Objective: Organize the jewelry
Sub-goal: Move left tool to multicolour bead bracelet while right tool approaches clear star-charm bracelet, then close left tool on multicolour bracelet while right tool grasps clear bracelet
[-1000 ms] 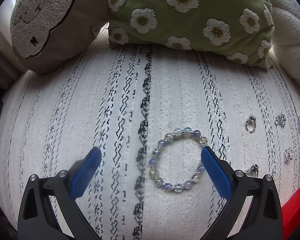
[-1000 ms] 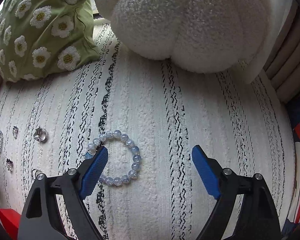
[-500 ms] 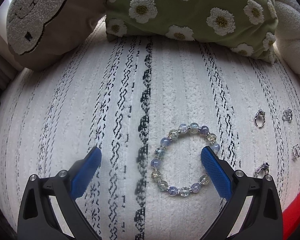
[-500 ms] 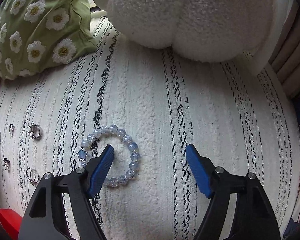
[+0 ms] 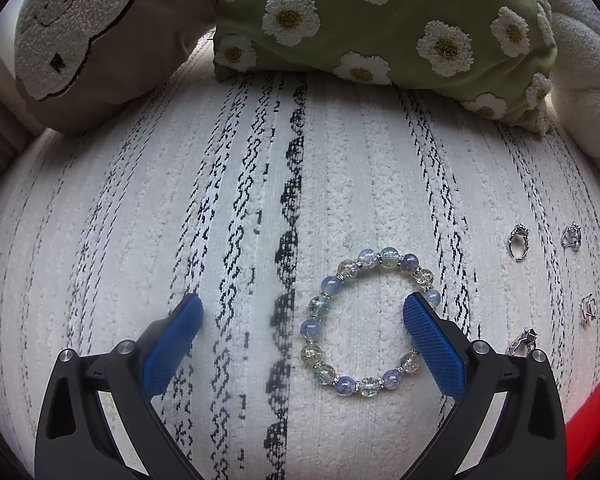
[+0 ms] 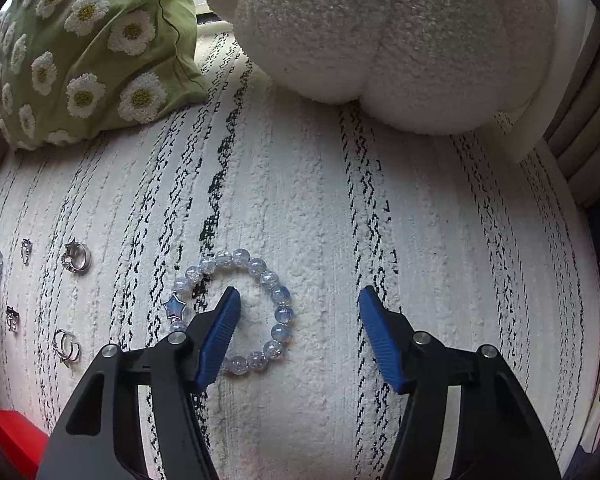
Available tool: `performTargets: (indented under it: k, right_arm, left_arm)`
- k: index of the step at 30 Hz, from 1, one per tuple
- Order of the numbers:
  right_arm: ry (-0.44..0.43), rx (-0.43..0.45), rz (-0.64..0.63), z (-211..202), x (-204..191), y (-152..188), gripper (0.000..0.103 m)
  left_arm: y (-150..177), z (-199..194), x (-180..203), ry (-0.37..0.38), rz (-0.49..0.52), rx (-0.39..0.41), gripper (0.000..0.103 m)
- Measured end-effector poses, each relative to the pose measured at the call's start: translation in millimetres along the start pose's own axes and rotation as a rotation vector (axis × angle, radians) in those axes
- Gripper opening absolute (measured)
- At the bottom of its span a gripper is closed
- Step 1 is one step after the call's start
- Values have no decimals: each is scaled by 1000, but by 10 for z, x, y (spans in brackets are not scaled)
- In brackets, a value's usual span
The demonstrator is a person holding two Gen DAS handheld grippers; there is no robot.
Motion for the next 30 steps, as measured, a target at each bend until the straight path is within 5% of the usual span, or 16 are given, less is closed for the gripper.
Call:
performTargets:
  k: [7,11,18,24,26,30]
  right_arm:
    - [-27,6,-4,-68,-62,30,49]
    - [-28,11,-13,-91,-122,44,42]
    - [-35,19,-21,-149,-159,65,37]
    - [-56,24,-24,-152,-194,64,17]
    - [-76,19,-19,-159,-208,75,10]
    - [-78,25,-7,-170,-191,92,10]
  left_arm:
    - [26,-37,58,-10,-1,9,94]
    - [25,-157,147,33,-7,7,73]
    - [67,-252,310,48,20,13,53]
    - [99,-346,458,53,52,26,39]
    - [100,-371,499,72,42,30,24]
    - [108,-439,472,64,46,32,23]
Point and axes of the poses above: each gripper's, at about its wrist camera, not at the fingertips, and z roughly the way its jaws point, x to its right, y to its underside, the point moved 3 cm from there along z, roughly the way its jaws point, and after that the axes turned 8 degrees about x, right-handed, at the moved point
